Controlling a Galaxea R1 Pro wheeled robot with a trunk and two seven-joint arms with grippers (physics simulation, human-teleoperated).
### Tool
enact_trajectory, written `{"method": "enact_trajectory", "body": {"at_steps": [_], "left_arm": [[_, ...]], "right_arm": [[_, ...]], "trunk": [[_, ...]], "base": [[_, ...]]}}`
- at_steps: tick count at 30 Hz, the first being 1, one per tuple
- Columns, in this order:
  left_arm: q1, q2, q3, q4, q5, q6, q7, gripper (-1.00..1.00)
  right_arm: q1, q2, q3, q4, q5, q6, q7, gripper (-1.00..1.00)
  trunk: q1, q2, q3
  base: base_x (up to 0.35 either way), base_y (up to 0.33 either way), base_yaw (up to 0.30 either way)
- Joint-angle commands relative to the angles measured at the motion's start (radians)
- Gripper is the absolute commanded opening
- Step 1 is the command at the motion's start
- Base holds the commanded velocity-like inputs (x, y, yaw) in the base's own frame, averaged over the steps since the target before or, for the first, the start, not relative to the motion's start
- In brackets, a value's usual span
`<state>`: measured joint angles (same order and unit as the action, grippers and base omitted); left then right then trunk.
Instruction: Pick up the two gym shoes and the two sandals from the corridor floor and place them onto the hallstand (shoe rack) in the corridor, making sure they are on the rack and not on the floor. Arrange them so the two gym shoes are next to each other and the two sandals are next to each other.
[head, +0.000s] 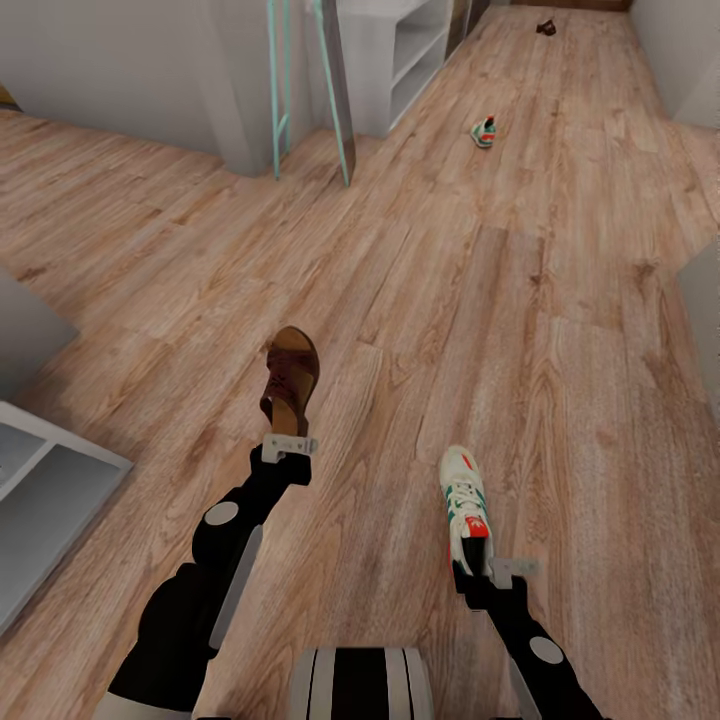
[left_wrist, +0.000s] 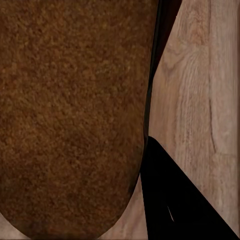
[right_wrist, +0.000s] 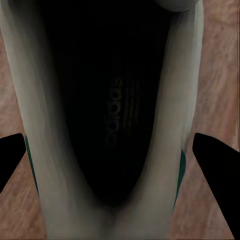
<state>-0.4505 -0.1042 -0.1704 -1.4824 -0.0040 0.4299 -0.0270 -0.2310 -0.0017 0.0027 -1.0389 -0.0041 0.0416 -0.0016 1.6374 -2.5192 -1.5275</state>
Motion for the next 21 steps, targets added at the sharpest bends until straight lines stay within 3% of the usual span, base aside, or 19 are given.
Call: {"method": "enact_trajectory", "body": {"at_steps": [1, 6, 10, 21], "left_arm": [[0.002, 0.0, 0.002, -0.008, -0.003, 0.007, -0.005, -1.0], [0.005, 0.004, 0.008, -0.011, 0.0, 0.007, -0.005, -1.0], [0.007, 0.026, 0.009, -0.009, -0.001, 0.042, -0.005, -1.0], [0.007, 0.027, 0.009, 0.006, 0.001, 0.047, -0.005, -1.0]], "right_arm": [[0.001, 0.0, 0.0, -0.019, -0.001, 0.006, -0.001, -1.0], [0.004, 0.001, 0.0, -0.052, -0.002, 0.016, -0.003, -1.0], [0.01, 0.002, -0.001, -0.102, -0.001, 0.018, -0.004, -1.0], [0.013, 0.002, 0.0, -0.128, -0.001, 0.018, -0.005, -1.0]], "trunk": [[-0.001, 0.0, 0.003], [-0.003, 0.001, 0.023], [-0.005, 0.002, 0.038], [-0.01, 0.005, 0.095]], "base": [[0.0, 0.0, 0.0], [0.0, 0.0, 0.0], [0.0, 0.0, 0.0], [0.0, 0.0, 0.0]]}}
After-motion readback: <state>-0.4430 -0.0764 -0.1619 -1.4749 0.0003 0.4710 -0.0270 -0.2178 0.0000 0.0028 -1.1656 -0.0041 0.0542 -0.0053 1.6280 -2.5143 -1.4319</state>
